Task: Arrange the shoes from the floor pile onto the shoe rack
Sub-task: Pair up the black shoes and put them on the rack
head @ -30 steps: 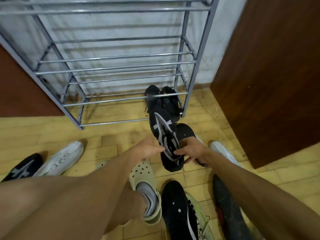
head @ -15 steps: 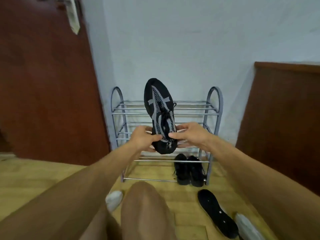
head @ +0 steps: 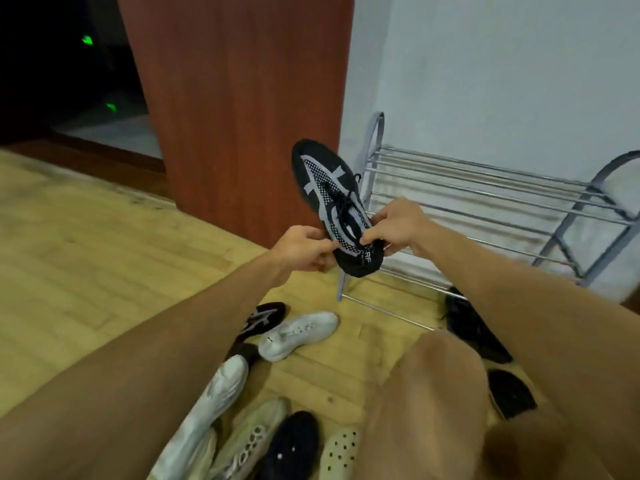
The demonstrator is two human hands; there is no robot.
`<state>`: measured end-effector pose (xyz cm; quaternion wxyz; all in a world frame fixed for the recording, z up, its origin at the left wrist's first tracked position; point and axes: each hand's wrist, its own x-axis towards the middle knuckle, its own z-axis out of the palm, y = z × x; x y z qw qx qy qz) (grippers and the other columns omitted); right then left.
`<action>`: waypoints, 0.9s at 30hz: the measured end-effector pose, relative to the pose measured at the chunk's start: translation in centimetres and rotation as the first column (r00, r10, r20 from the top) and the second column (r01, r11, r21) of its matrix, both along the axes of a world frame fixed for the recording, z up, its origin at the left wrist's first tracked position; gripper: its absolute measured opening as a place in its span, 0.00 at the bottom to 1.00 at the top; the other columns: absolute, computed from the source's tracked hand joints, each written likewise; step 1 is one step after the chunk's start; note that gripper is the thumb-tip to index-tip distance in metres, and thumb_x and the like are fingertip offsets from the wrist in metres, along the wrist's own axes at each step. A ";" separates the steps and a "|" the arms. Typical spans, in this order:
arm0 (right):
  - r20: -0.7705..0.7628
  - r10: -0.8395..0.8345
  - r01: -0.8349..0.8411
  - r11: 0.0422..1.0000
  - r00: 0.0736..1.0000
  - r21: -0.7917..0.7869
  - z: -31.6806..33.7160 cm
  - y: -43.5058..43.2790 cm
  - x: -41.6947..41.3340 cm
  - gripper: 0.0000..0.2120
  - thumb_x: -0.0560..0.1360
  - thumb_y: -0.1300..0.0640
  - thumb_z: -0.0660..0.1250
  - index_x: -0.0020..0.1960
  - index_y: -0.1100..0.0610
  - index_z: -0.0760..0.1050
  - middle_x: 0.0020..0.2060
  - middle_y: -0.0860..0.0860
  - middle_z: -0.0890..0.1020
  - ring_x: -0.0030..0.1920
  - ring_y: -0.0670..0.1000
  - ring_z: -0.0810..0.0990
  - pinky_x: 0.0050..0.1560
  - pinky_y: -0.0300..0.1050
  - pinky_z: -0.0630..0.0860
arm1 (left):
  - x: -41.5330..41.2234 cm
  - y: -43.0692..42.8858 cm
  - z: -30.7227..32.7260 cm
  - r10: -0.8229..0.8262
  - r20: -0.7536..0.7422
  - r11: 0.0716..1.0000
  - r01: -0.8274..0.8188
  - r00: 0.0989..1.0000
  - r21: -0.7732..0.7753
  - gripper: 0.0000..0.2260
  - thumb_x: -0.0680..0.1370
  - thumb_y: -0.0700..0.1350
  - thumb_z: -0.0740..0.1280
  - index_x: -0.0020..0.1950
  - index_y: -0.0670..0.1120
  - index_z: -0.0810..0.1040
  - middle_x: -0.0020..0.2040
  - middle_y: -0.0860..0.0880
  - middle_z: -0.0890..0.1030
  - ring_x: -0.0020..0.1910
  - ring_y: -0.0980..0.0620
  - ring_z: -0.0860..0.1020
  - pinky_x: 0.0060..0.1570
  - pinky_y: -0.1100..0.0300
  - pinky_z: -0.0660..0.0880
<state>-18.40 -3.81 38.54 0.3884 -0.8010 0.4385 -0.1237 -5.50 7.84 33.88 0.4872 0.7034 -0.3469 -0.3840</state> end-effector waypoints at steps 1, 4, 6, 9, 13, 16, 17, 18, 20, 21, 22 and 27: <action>-0.032 0.010 -0.009 1.000 0.999 0.005 -1.4 -0.1 1.1 0.09 0.66 0.66 0.76 0.46 0.63 0.81 0.39 0.56 0.83 0.38 0.54 0.83 0.37 0.46 0.82 | 1.4 0.5 -1.4 0.014 0.032 0.999 -0.015 0.999 0.049 0.10 0.77 0.46 0.68 0.55 0.42 0.79 0.51 0.45 0.81 0.47 0.48 0.79 0.47 0.58 0.79; -0.149 0.044 -0.042 0.999 0.988 0.013 -6.3 -0.6 3.8 0.13 0.64 0.62 0.77 0.48 0.65 0.83 0.42 0.58 0.85 0.42 0.57 0.85 0.45 0.54 0.84 | 5.1 1.7 -5.7 0.052 0.078 0.983 -0.065 0.996 0.170 0.14 0.78 0.46 0.66 0.62 0.41 0.77 0.58 0.46 0.79 0.54 0.47 0.80 0.57 0.53 0.77; -0.190 0.056 -0.047 0.997 0.980 0.055 -9.6 -0.8 5.0 0.17 0.65 0.61 0.77 0.52 0.65 0.82 0.46 0.59 0.86 0.44 0.57 0.85 0.46 0.53 0.84 | 7.1 2.5 -8.9 0.079 0.089 0.968 -0.098 0.993 0.231 0.12 0.78 0.44 0.65 0.59 0.40 0.78 0.55 0.45 0.79 0.50 0.47 0.80 0.53 0.53 0.78; -0.214 0.056 -0.025 0.989 0.975 0.143 -14.6 -1.2 6.2 0.16 0.66 0.61 0.76 0.53 0.63 0.82 0.45 0.57 0.85 0.40 0.53 0.84 0.37 0.45 0.83 | 9.5 3.3 -13.6 0.102 0.113 0.930 -0.135 0.988 0.341 0.10 0.77 0.43 0.65 0.55 0.40 0.80 0.45 0.44 0.79 0.42 0.49 0.77 0.38 0.59 0.74; -0.240 0.032 0.034 0.964 0.970 0.265 -20.8 -2.4 7.9 0.14 0.67 0.60 0.75 0.52 0.63 0.82 0.45 0.58 0.85 0.38 0.54 0.83 0.37 0.44 0.82 | 12.6 2.8 -19.5 -0.065 0.181 0.835 -0.046 0.981 0.548 0.08 0.79 0.43 0.63 0.54 0.41 0.78 0.49 0.44 0.75 0.48 0.47 0.74 0.41 0.60 0.69; -0.258 0.007 0.087 0.933 0.966 0.348 -25.3 -3.5 9.4 0.11 0.68 0.60 0.75 0.49 0.62 0.82 0.44 0.57 0.85 0.41 0.55 0.85 0.43 0.48 0.84 | 15.8 1.7 -23.2 -0.267 0.290 0.747 0.008 0.919 0.665 0.14 0.79 0.42 0.62 0.64 0.39 0.73 0.59 0.40 0.75 0.59 0.43 0.75 0.48 0.58 0.72; -0.252 -0.008 0.104 0.923 0.968 0.371 -26.9 -3.8 9.9 0.10 0.68 0.60 0.75 0.48 0.62 0.82 0.43 0.56 0.85 0.40 0.54 0.84 0.42 0.47 0.84 | 17.1 1.3 -24.5 -0.292 0.311 0.725 -0.003 0.904 0.689 0.17 0.79 0.42 0.62 0.67 0.39 0.70 0.63 0.40 0.74 0.59 0.44 0.74 0.50 0.58 0.71; -0.239 -0.023 0.121 0.907 0.971 0.402 -28.4 -3.9 10.3 0.09 0.68 0.61 0.75 0.47 0.62 0.81 0.43 0.56 0.84 0.40 0.53 0.84 0.40 0.46 0.83 | 18.3 1.0 -25.9 -0.299 0.339 0.713 -0.027 0.892 0.701 0.19 0.78 0.41 0.62 0.69 0.40 0.69 0.64 0.40 0.74 0.56 0.46 0.74 0.49 0.60 0.71; -0.220 -0.059 0.159 0.867 0.974 0.472 -31.5 -4.1 11.1 0.08 0.68 0.62 0.74 0.47 0.61 0.81 0.45 0.56 0.84 0.42 0.54 0.84 0.36 0.44 0.82 | 20.4 0.3 -28.7 -0.275 0.376 0.702 -0.083 0.885 0.707 0.20 0.77 0.42 0.62 0.69 0.40 0.68 0.63 0.39 0.73 0.56 0.44 0.75 0.50 0.57 0.74; -0.220 -0.076 0.179 0.848 0.972 0.499 -33.1 -4.1 11.3 0.08 0.68 0.62 0.74 0.47 0.60 0.81 0.45 0.56 0.84 0.44 0.54 0.84 0.36 0.44 0.82 | 21.2 -0.1 -30.2 -0.257 0.380 0.689 -0.107 0.889 0.717 0.21 0.77 0.43 0.62 0.69 0.41 0.68 0.64 0.39 0.71 0.58 0.42 0.75 0.54 0.54 0.75; -0.226 -0.090 0.197 0.836 0.970 0.512 -34.6 -4.2 11.5 0.09 0.68 0.61 0.74 0.47 0.60 0.81 0.45 0.55 0.85 0.44 0.55 0.84 0.38 0.45 0.83 | 21.8 -0.4 -31.6 -0.243 0.382 0.672 -0.129 0.891 0.729 0.22 0.77 0.43 0.62 0.70 0.41 0.66 0.66 0.39 0.69 0.62 0.40 0.73 0.60 0.51 0.74; -0.287 -0.126 0.259 0.831 0.950 0.492 -39.5 -4.8 11.0 0.10 0.65 0.57 0.76 0.44 0.61 0.83 0.40 0.55 0.85 0.41 0.55 0.85 0.45 0.54 0.84 | 23.5 -1.5 -36.8 -0.083 0.387 0.554 -0.280 0.918 0.784 0.32 0.79 0.44 0.62 0.78 0.42 0.49 0.78 0.40 0.49 0.76 0.39 0.55 0.70 0.49 0.61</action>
